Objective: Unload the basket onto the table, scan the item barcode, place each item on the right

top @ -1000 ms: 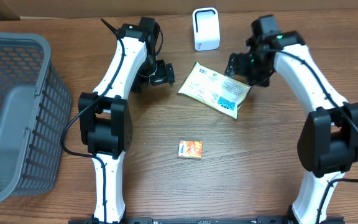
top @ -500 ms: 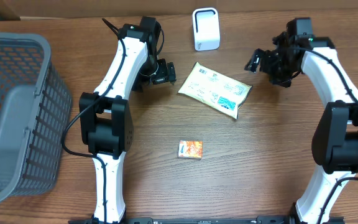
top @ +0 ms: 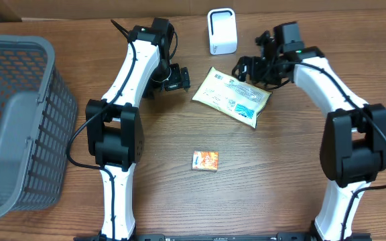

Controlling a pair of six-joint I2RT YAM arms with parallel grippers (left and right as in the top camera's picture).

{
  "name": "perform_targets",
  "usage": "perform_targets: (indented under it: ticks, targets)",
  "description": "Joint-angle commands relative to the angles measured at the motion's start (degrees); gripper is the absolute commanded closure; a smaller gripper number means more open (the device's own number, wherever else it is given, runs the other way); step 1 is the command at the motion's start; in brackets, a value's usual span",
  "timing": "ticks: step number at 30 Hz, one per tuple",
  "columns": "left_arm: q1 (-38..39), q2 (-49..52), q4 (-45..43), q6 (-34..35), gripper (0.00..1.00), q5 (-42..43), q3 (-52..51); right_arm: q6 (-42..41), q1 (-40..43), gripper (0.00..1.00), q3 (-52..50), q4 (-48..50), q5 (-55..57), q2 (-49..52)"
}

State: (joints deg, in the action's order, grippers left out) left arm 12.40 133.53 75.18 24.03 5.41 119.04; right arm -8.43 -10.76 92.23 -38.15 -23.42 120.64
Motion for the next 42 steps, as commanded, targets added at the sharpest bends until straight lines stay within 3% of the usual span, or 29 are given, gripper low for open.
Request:
perform_targets:
  ticks: [1,17,23,30,42]
  targets:
    - [0.4,0.6,0.0,0.8,0.00,0.7,1.1,1.0,-0.9,0.02,-0.4,0.2,2.3,3.0]
    - [0.4,0.6,0.0,0.7,0.00,0.9,1.1,-1.4,-3.2,0.03,0.7,-11.4,-8.2,5.4]
    - [0.4,0.6,-0.5,-7.6,0.00,11.0,1.1,-1.4,-1.4,0.01,6.5,-16.9,-8.2,5.1]
    - [1.4,0.6,-1.6,-8.9,0.00,18.9,1.1,-1.4,3.2,0.00,8.2,-21.0,-1.2,5.3]
    - [4.5,5.2,-7.8,-8.9,0.00,27.3,1.1,-5.8,4.5,0.00,5.4,-19.4,-2.1,5.7]
